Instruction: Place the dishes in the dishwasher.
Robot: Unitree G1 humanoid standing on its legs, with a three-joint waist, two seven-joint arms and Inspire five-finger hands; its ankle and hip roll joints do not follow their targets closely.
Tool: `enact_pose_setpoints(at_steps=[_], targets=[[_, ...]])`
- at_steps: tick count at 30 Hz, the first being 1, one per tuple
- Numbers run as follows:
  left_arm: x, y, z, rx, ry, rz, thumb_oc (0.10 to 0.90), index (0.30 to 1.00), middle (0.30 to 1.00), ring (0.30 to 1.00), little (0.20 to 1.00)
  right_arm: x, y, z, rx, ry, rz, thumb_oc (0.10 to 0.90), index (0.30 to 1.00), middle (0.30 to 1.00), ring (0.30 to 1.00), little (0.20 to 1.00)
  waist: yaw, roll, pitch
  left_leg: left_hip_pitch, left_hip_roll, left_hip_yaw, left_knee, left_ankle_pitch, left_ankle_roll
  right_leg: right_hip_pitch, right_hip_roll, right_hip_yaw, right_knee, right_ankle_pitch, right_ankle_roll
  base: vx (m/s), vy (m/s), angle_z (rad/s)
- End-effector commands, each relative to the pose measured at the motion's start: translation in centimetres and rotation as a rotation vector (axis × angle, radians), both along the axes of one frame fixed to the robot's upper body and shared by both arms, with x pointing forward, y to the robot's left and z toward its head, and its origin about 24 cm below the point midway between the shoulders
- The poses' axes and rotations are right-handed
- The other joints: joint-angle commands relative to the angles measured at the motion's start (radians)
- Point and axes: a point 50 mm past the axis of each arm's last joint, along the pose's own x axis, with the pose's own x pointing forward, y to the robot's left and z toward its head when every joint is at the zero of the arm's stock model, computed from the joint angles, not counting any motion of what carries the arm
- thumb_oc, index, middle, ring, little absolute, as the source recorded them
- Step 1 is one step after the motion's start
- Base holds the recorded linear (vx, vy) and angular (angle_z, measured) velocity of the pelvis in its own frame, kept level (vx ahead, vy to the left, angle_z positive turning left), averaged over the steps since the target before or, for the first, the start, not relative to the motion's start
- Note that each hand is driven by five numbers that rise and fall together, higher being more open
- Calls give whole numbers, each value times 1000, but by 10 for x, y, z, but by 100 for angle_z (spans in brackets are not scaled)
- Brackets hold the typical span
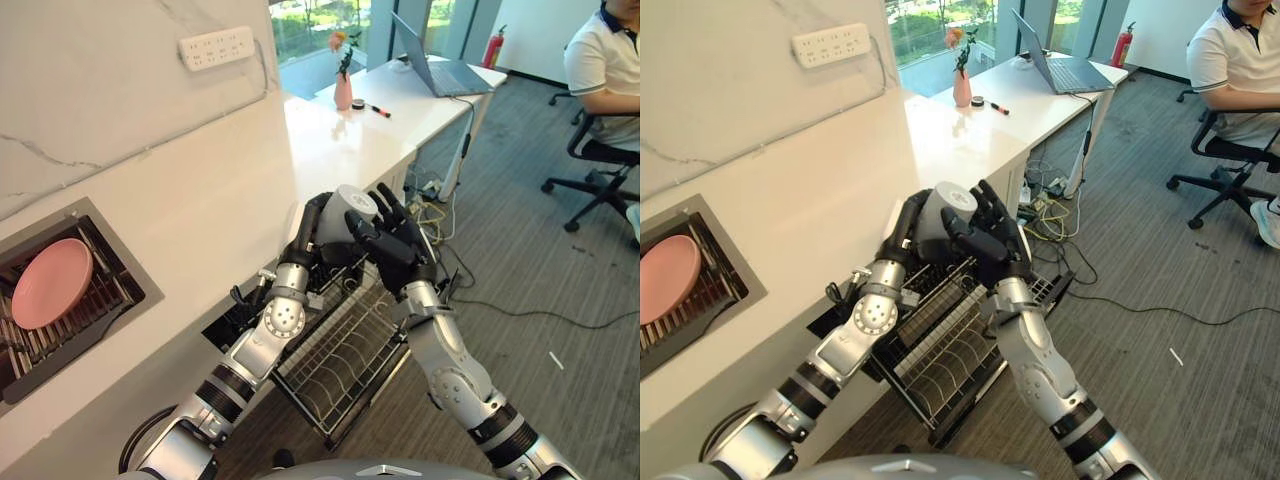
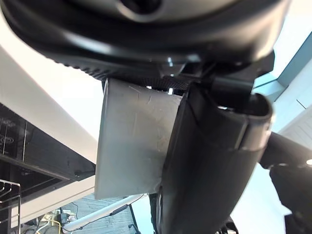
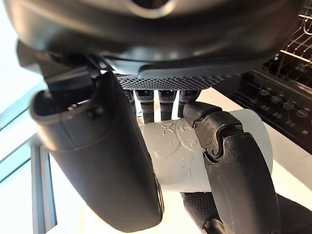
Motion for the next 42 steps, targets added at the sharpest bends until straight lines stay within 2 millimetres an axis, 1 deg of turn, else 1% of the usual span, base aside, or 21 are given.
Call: enact_pose_setpoints(at_steps=[1,3,4,7,12,16,21,24,25,28,29,32,34,37,41,42], targets=[[16,-30,62,41,-299,-131,400,300,300,300,300,9,34,77,182,-331,173,800,900,900,900,900,37,-25,-44,130,69,10,3,-154,-41,-73,0,-44,8,51,21,0,0,0],[16,-30,63,52,-306,-131,400,300,300,300,300,10,36,79,192,-333,184,800,900,900,900,900,38,-25,-44,129,69,10,3,-154,-41,-73,0,-45,8,51,22,0,0,0],[17,-31,63,79,-313,-122,400,300,300,300,300,10,43,84,235,-327,225,800,900,900,900,900,43,-28,-45,127,69,9,3,-153,-42,-75,0,-48,8,52,22,0,0,0],[18,-34,61,110,-318,-119,400,300,300,300,300,8,51,85,262,-308,253,800,900,900,900,900,46,-30,-46,126,70,9,3,-153,-43,-76,0,-49,8,51,21,0,0,0],[21,-33,57,143,-310,-90,400,300,300,300,300,8,58,88,235,-304,272,800,900,900,900,900,50,-32,-46,121,71,5,3,-151,-43,-78,1,-51,8,52,21,0,0,0],[23,-34,55,154,-303,-83,400,300,300,300,300,7,61,89,209,-307,297,800,900,900,900,900,50,-34,-46,119,70,4,3,-151,-43,-79,1,-50,8,54,20,0,0,0],[23,-35,53,151,-295,-79,400,300,300,300,300,9,62,91,200,-317,286,800,900,900,900,900,49,-34,-45,118,70,4,3,-152,-42,-81,1,-48,8,55,20,0,0,0],[23,-40,51,148,-283,-89,400,300,300,300,300,5,67,93,224,-318,296,800,900,900,900,900,49,-35,-44,118,68,3,3,-154,-41,-80,1,-48,8,55,18,0,0,0],[21,-46,51,151,-282,-108,400,300,300,300,300,0,74,93,245,-312,318,800,900,900,900,900,50,-34,-45,119,67,2,3,-156,-39,-78,2,-47,8,55,17,0,0,0],[20,-54,52,141,-287,-124,400,300,300,300,300,-5,83,90,278,-281,337,800,900,900,900,900,49,-31,-43,118,67,-1,3,-156,-39,-75,0,-47,8,54,16,0,0,0],[20,-54,52,141,-287,-124,400,300,300,300,300,-5,83,90,278,-281,337,800,900,900,900,900,49,-31,-43,118,67,-1,3,-156,-39,-75,0,-47,8,54,16,0,0,0],[18,-65,57,122,-308,-143,400,300,300,300,300,-4,92,87,316,-231,320,800,900,900,900,900,48,-26,-42,117,66,-3,3,-157,-37,-76,0,-48,8,54,16,0,0,0],[17,-68,59,117,-314,-149,400,300,300,300,300,-2,93,87,328,-222,311,800,900,900,900,900,48,-26,-41,117,66,-3,3,-157,-37,-76,-1,-49,8,54,16,0,0,0],[14,-79,63,102,-331,-184,400,300,300,300,300,1,101,84,371,-173,291,800,900,900,900,900,49,-23,-40,116,65,-6,3,-156,-35,-77,-2,-48,8,54,16,0,0,0],[10,-87,67,98,-346,-220,400,300,300,300,300,4,108,85,379,-160,306,800,900,900,900,900,53,-21,-40,115,64,-9,3,-156,-35,-76,-2,-50,8,53,16,0,0,0],[8,-92,70,95,-357,-256,400,300,300,300,300,5,113,84,367,-159,337,800,900,900,900,900,56,-20,-40,115,65,-12,3,-155,-36,-76,-2,-52,8,52,16,0,0,0]])
